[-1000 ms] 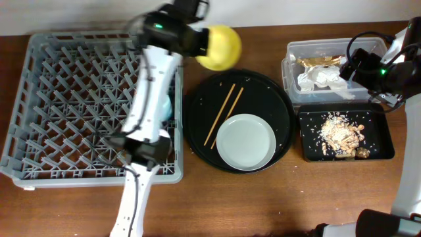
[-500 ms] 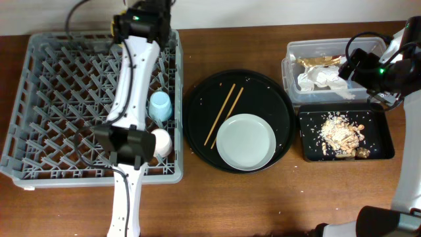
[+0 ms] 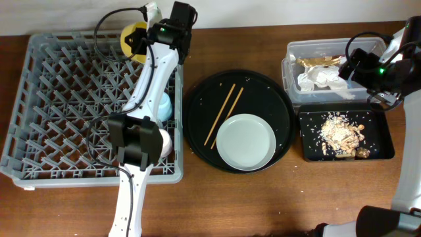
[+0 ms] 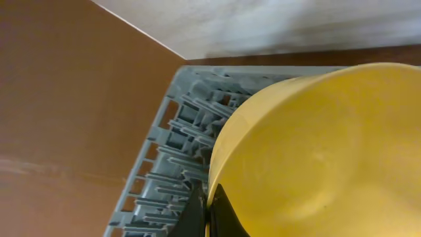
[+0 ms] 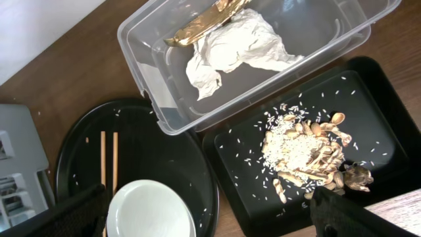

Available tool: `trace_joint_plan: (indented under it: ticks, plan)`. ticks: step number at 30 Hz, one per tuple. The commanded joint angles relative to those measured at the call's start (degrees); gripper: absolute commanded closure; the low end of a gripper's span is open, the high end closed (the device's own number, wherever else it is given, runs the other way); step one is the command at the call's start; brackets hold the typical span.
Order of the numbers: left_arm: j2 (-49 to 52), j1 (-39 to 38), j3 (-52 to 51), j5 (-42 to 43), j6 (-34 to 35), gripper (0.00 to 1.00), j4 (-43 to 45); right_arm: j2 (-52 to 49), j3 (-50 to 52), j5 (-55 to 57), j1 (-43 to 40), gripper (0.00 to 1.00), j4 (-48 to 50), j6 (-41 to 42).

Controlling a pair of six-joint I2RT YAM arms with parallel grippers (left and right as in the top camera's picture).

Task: Sort waste into correct bins and load items into the dishwasher rack
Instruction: 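Lift the yellow bowl and set it upside down in the rack, then reach the left gripper down and grasp the wooden chopsticks on the tray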

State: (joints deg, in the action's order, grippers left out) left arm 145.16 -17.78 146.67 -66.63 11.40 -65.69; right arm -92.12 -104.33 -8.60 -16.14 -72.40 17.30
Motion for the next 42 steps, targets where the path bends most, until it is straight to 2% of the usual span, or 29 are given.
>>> trace_joint_plan:
  ticks: [1, 12, 13, 14, 15, 17, 21, 24, 25, 28, 30, 31, 32, 33, 39, 41, 42]
  plan:
    - [1.62, -0.96, -0.50, -2.12, 1.01, 1.00, -0.13, -0.20, 0.28, 1.79, 0.04, 0.02, -0.04, -0.59]
    - [3.13, -6.19, -2.27, -1.68, 0.98, 0.98, -3.61, -0.20, 0.28, 1.79, -0.02, 0.02, -0.20, -0.59]
    - [3.13, -6.88, -2.27, -1.05, 0.98, 0.80, -4.31, -0.20, 0.28, 1.79, -0.02, 0.02, -0.20, -0.59]
    - [3.13, -7.65, -2.25, 1.40, 0.98, 0.70, -4.74, -0.20, 0.28, 1.79, -0.02, 0.02, -0.20, -0.59]
    - [3.13, -8.33, -2.25, 4.00, 0.96, 0.65, -5.11, -0.20, 0.28, 1.79, -0.02, 0.02, -0.17, -0.59]
    - [3.13, -9.73, -2.25, 12.48, 0.98, 0.56, -6.01, -0.20, 0.28, 1.81, -0.02, 0.02, -0.17, -0.61]
    - [3.10, -10.23, -0.61, 22.05, 0.96, 0.41, -7.61, -0.20, 0.28, 1.81, -0.02, 0.01, -0.13, -0.61]
    - [2.71, -10.19, 7.08, 31.45, 0.94, 0.37, -12.52, -0.20, 0.28, 1.79, 0.00, 0.02, 0.13, -0.59]
    - [2.49, -10.19, 12.61, 39.93, -0.76, 0.35, -15.19, -0.20, 0.28, 1.77, 0.00, 0.02, 0.13, -0.59]
    - [2.47, -10.19, 24.30, 66.47, -14.25, 0.34, -19.69, -0.20, 0.28, 1.11, 0.07, 0.02, 0.13, -0.57]
    - [2.47, -10.19, 29.46, 76.13, -17.40, 0.32, -23.58, -0.20, 0.28, 1.14, 0.11, 0.02, 0.11, -0.57]
    - [2.47, -10.21, 29.75, 78.01, -17.40, 0.31, -25.05, -0.20, 0.28, 1.14, 0.11, 0.01, 0.13, -0.57]
    - [3.13, -10.64, 29.03, 77.96, -17.51, 0.42, -26.84, -0.20, 0.28, 1.14, 0.11, 0.01, 0.13, -0.57]
    - [3.87, -11.13, 27.87, 77.77, -17.51, 0.44, -26.97, -0.20, 0.28, 1.14, 0.11, 0.01, 0.11, -0.57]
    - [11.41, -12.55, 25.42, 75.63, -17.62, 0.45, -28.06, -0.20, 0.28, 1.16, 0.11, 0.02, -0.11, -0.59]
    - [13.92, -12.55, 25.42, 75.65, -20.39, 0.45, -28.04, -0.20, 0.28, 1.16, 0.09, 0.02, -0.09, -0.57]
    - [15.96, -12.66, 25.42, 75.63, -20.98, 0.49, -27.80, -0.20, 0.28, 1.16, 0.11, 0.01, -0.09, -0.57]
